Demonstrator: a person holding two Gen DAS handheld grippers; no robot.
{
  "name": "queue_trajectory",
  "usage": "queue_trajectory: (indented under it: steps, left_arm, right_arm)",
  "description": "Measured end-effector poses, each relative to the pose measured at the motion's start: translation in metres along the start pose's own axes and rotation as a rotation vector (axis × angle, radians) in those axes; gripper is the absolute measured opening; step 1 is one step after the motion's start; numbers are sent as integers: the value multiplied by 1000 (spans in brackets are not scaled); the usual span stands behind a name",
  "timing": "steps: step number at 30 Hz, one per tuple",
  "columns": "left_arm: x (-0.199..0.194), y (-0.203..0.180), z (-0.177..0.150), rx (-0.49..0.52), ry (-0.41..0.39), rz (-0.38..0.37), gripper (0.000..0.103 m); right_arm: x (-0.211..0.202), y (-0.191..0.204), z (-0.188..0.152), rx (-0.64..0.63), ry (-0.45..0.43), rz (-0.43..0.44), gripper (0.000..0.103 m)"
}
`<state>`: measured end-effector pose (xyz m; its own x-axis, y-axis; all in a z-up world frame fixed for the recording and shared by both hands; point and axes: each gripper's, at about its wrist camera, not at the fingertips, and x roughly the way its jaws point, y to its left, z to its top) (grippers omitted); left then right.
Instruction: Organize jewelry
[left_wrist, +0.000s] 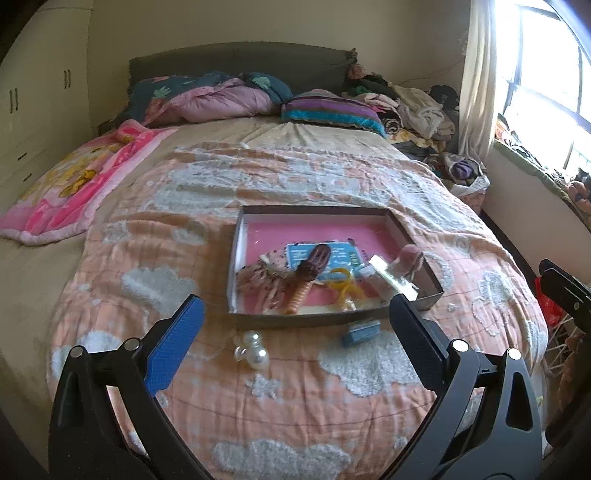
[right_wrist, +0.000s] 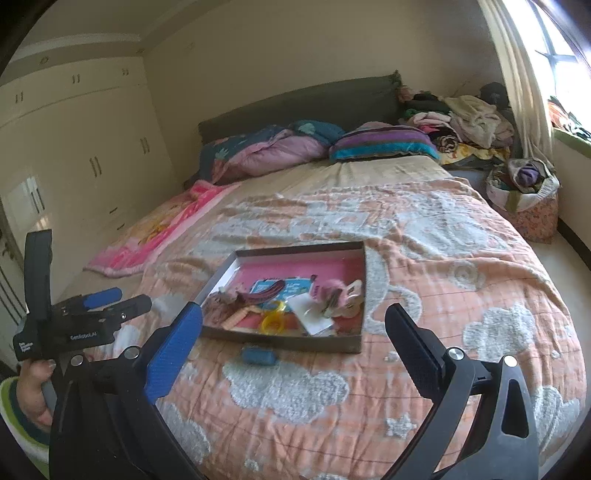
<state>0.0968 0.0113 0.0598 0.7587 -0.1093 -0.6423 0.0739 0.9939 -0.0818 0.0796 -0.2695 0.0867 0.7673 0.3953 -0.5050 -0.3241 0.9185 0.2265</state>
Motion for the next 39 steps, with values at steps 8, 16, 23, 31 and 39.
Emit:
queue_trajectory:
  steps: [8, 16, 23, 31, 39]
  left_arm:
    - [6, 28, -15, -41, 32, 32, 94]
    - [18, 51, -34, -69, 78, 67, 94]
    - [30, 62, -44, -80, 115, 76, 94]
    - [58, 78, -57, -98, 179, 82, 94]
    - [80, 80, -66, -94, 227, 59, 94]
  right_arm:
    - [21, 21, -10, -40, 53, 21, 99]
    - [49, 37, -23, -70, 120, 34, 99]
    - [84, 46, -37, -89, 190, 50, 99]
    - [130, 47, -55, -92, 273, 30, 98]
    - [170, 43, -71, -87, 353, 29, 76]
